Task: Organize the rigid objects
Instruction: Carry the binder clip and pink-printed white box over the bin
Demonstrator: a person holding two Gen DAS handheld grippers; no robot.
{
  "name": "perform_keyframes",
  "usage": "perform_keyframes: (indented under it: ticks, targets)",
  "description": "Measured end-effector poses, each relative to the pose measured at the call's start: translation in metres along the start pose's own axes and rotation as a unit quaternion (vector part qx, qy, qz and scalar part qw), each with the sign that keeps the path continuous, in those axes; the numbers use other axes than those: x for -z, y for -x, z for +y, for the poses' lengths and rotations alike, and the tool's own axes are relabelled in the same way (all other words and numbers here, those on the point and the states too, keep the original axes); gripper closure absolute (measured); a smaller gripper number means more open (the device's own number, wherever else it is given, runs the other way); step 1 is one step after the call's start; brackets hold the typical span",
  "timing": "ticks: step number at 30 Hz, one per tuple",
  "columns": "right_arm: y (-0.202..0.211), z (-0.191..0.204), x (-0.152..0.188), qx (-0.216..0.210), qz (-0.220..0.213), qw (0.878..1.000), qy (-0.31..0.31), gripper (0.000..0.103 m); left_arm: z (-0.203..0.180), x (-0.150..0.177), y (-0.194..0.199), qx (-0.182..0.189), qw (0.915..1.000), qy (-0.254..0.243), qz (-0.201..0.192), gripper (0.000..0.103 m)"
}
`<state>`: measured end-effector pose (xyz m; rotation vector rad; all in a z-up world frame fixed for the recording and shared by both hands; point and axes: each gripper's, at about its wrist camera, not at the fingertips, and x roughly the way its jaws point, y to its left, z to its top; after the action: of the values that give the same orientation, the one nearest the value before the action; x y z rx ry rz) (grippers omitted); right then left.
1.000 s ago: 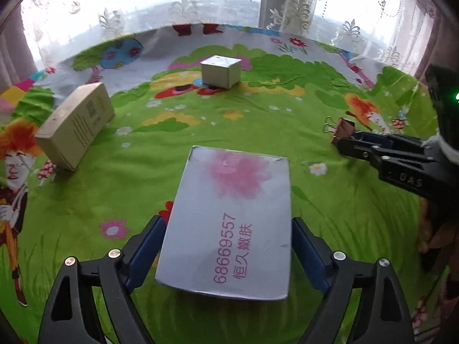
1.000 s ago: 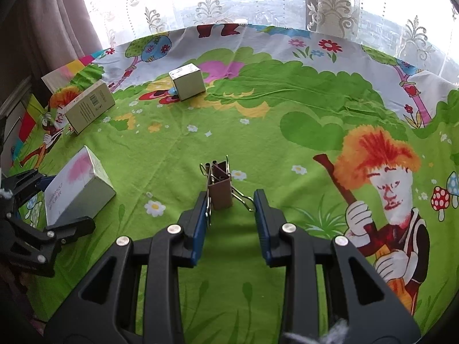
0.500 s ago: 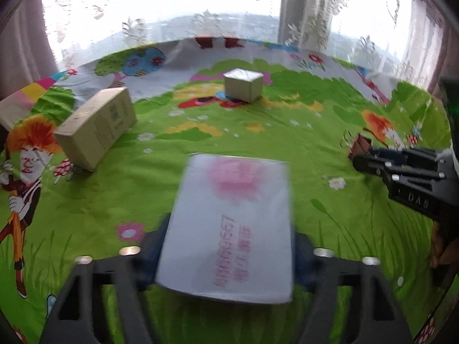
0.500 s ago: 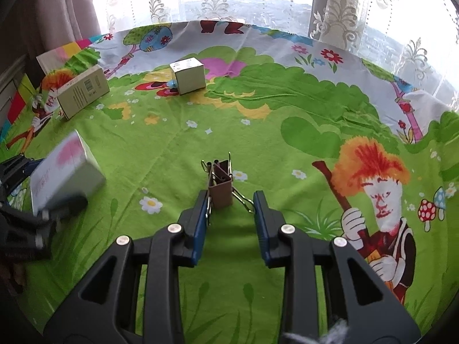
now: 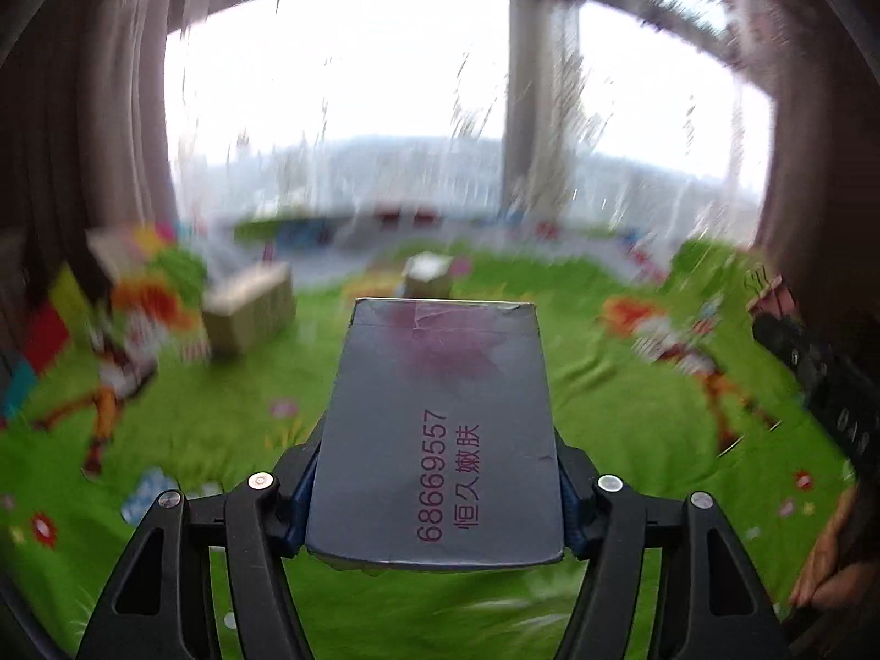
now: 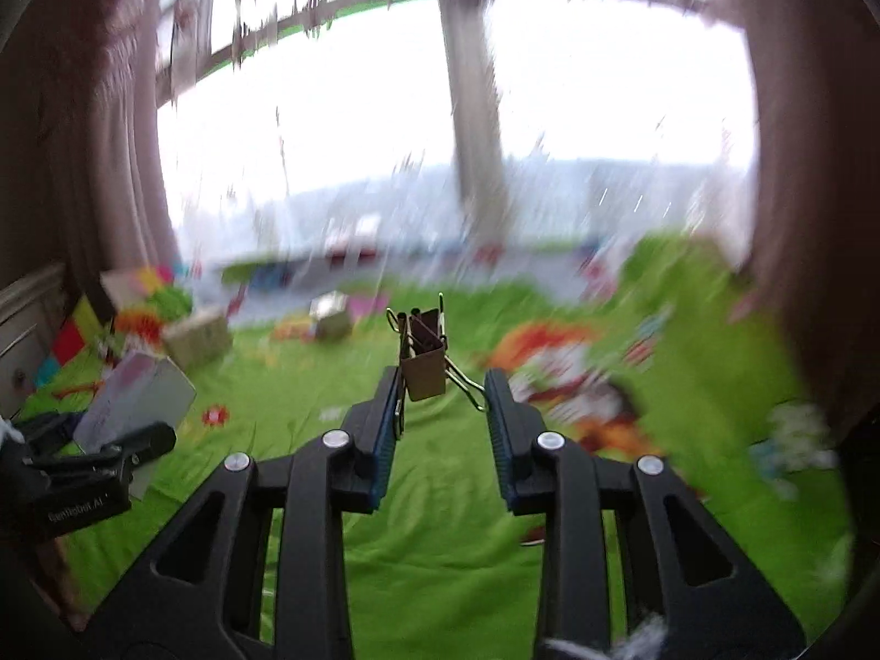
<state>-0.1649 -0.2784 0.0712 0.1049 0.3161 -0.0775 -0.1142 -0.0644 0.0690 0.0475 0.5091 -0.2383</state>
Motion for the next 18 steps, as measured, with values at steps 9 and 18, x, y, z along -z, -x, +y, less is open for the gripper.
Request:
perform_keyframes:
  ticks: [9,18]
  targets:
    - [0.083,-0.004,-0.029,0.043,-0.124,0.990,0.045,0.068,-0.044,-0.033,0.083,0.003,0.9856,-0.044,-0.163,0.036]
    - [0.121,0.021,-0.046,0.033,-0.184,0.978,0.090,0.068,-0.054,-0.033,0.118,0.006,0.9781,-0.071,-0.196,0.036]
